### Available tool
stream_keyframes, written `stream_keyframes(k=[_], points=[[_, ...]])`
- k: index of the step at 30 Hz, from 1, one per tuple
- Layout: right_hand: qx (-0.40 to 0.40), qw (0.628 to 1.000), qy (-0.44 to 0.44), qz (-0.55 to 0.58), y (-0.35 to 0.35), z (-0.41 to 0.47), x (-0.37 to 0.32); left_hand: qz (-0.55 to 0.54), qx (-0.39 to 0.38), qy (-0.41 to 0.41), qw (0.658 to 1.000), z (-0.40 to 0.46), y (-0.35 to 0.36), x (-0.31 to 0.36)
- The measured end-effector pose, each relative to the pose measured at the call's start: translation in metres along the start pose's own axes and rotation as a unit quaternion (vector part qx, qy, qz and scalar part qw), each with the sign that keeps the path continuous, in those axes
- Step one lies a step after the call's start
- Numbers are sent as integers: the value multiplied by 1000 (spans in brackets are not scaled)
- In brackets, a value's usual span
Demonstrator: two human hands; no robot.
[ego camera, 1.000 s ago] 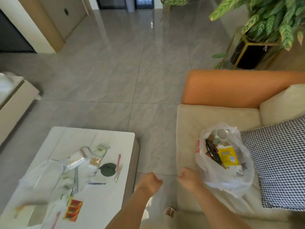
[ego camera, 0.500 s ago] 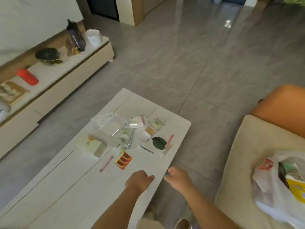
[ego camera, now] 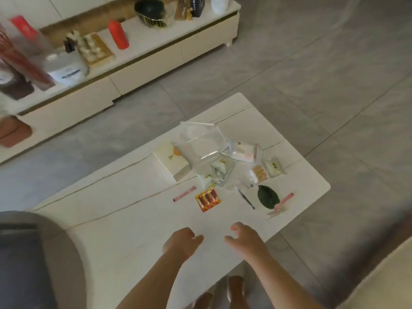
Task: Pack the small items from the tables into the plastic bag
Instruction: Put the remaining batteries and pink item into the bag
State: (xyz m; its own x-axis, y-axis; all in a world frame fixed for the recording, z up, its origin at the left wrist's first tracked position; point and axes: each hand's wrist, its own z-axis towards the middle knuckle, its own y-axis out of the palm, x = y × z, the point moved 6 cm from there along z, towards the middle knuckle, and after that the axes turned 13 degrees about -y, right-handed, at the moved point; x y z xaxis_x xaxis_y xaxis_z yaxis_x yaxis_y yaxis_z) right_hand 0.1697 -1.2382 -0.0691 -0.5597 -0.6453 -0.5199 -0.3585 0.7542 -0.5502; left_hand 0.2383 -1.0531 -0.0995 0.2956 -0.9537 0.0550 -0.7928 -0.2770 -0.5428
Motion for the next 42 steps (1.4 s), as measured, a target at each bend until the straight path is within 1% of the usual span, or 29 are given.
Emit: stream_keyframes(k=[4,7,10,13,16,20,23,26,29,33,38,39,42], points=[[-33,997,-30,-59,6,49,7,-42,11,-22,999,37,-3,8],[-53,994,-43,-88,10,88,12,-68,24,-18,997,69,-4,16],[-54,991,-57,-112,21,126,15,-94,48,-15,994,104,0,20],[-68,982,-89,-150,38,161,19,-92,72,-10,993,138,7,22],[-74,964,-146,-209,54,195,18,-78,109,-4,991,172,8,26],[-59,938,-219,-263,71,236,14,-82,169,16,982,210,1,40],[-30,912,-268,-309,80,259,9,-97,193,30,976,235,-1,50],[-21,882,-306,-357,90,271,8,-99,207,12,973,253,2,53],[-27,868,-309,-387,97,276,12,-87,209,1,974,261,8,50],[-5,861,-305,-406,96,275,9,-48,221,-5,974,266,10,49],[84,851,-303,-421,83,274,4,-47,214,-38,975,267,14,50],[91,851,-300,-421,79,274,5,-52,209,-47,975,267,14,49],[61,862,-274,-422,73,272,12,-57,181,-55,980,264,17,50]])
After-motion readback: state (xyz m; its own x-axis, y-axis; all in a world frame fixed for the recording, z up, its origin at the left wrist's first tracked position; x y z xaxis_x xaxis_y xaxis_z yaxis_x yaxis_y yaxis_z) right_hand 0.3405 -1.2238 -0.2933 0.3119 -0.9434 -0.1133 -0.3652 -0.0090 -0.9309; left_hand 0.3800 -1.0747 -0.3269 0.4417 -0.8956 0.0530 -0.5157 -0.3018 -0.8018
